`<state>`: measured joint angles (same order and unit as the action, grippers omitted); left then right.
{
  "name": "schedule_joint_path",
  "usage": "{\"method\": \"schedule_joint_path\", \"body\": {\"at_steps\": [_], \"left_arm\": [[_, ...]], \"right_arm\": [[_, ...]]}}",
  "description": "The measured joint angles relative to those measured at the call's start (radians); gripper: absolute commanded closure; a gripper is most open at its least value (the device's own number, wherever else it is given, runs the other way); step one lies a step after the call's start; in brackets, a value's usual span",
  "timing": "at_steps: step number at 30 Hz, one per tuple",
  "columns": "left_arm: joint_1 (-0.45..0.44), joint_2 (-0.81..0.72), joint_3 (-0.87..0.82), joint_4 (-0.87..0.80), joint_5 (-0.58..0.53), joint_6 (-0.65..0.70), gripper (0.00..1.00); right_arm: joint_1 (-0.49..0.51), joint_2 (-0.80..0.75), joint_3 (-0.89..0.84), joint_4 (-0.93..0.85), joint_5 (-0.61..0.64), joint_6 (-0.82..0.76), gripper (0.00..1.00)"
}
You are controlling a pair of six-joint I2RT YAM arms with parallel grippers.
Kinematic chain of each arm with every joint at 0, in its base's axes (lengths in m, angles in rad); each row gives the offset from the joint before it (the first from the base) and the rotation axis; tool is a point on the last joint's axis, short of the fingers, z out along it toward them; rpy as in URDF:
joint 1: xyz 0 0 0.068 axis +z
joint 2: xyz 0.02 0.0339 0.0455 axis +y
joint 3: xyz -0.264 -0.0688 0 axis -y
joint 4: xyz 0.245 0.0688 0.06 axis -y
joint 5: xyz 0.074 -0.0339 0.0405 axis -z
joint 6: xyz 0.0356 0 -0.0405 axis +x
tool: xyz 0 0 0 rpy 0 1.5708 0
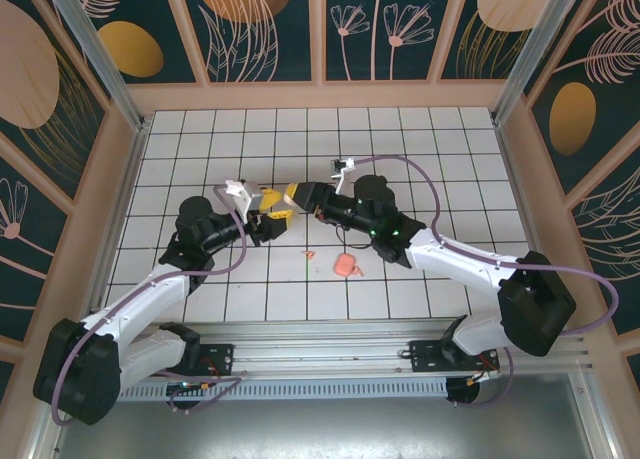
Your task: Insert wireless bluetooth earbuds into charging case
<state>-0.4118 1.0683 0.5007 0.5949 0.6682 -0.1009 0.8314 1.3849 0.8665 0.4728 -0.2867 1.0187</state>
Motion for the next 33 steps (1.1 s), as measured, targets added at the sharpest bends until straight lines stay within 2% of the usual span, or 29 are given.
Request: {"method": "schedule_joint_path", "body": {"at_steps": [11, 19, 30, 32, 33], "left_arm": [[0.000, 0.004, 0.000, 0.053, -0.004, -0.070, 0.49], [0.000, 0.004, 0.000, 0.061, -0.007, -0.092, 0.56], [-0.002, 0.004, 0.000, 0.064, -0.004, -0.126, 0.73], [-0.002, 0.004, 0.000, 0.066, -0.007, -0.126, 0.77], [-0.002, 0.004, 0.000, 0.066, -0.007, -0.126, 0.77]], "right_arm": [[0.015, 0.006, 0.000, 0.002, 0.003, 0.010, 0.55], [0.023, 0.008, 0.006, 0.000, 0.005, 0.009, 0.55], [0.027, 0.023, 0.024, -0.005, 0.019, 0.009, 0.55], [0.028, 0.023, 0.025, -0.006, 0.026, 0.009, 0.53], [0.028, 0.023, 0.025, -0.007, 0.028, 0.009, 0.49]]}}
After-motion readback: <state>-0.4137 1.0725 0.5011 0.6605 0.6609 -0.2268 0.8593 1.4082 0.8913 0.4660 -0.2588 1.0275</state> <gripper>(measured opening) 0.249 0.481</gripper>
